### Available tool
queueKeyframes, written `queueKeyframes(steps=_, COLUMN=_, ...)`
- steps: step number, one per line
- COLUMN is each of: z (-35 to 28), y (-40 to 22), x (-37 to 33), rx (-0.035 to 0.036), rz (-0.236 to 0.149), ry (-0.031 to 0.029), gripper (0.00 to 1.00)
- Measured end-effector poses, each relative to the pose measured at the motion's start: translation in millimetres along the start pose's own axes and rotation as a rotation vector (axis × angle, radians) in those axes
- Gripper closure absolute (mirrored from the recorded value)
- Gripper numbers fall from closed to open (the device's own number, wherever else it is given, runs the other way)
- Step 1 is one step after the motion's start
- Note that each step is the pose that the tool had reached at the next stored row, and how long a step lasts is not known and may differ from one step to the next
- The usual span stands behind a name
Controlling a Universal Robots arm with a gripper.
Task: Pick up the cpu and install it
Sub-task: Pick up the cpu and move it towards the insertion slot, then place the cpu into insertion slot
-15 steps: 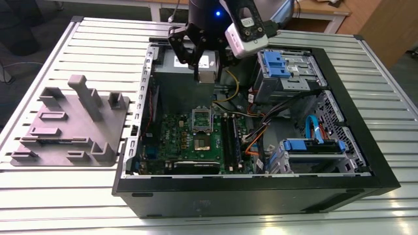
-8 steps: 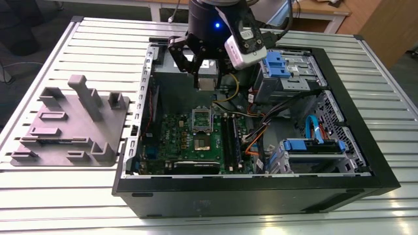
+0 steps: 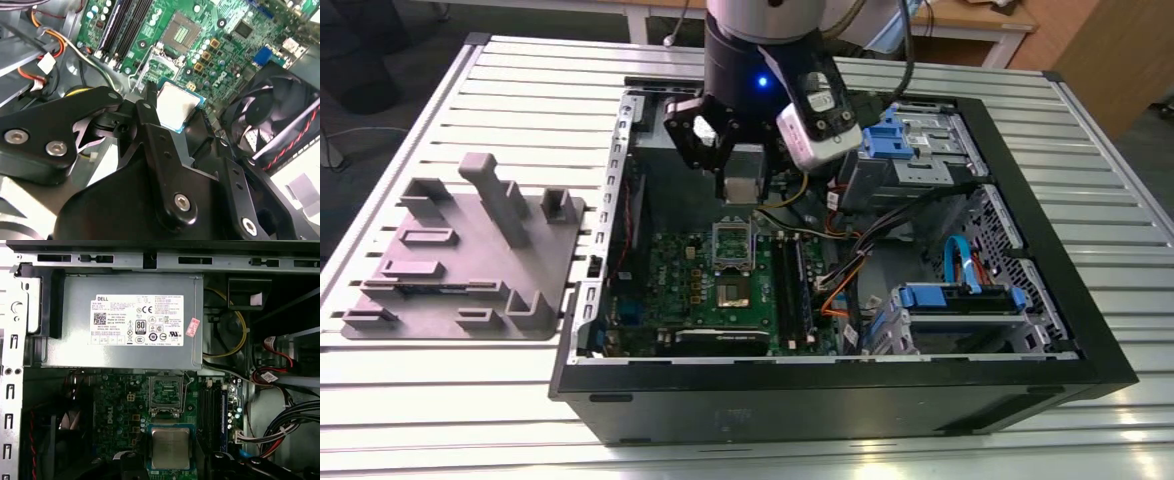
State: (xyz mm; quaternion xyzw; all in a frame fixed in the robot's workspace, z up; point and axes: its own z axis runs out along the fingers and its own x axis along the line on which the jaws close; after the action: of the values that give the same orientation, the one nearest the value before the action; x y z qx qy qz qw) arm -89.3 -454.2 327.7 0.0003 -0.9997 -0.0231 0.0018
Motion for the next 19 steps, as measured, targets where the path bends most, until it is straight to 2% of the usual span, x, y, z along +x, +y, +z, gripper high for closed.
queueKeyframes(steps=5, z=8.9, y=-7.2, x=0.0, rx=-0.0003, rz=0.000, ry=-0.0001, gripper=0.53)
queueKeyframes(steps=7, z=12.4, y=-8.4, x=0.0, rx=-0.0002, rz=0.000, ry=0.0000, gripper=0.53)
queueKeyframes(steps=9, z=19.5, y=-9.3, x=-0.1, rx=-0.0001, rz=0.000, ry=0.0000, gripper=0.53)
queueKeyframes(steps=10, z=21.0, y=-9.3, x=-0.1, rx=-0.0001, rz=0.000, ry=0.0000, gripper=0.53)
queueKeyframes(steps=19, z=23.8, y=-9.4, x=-0.1, rx=-0.0003, rz=0.000, ry=-0.0001, gripper=0.53)
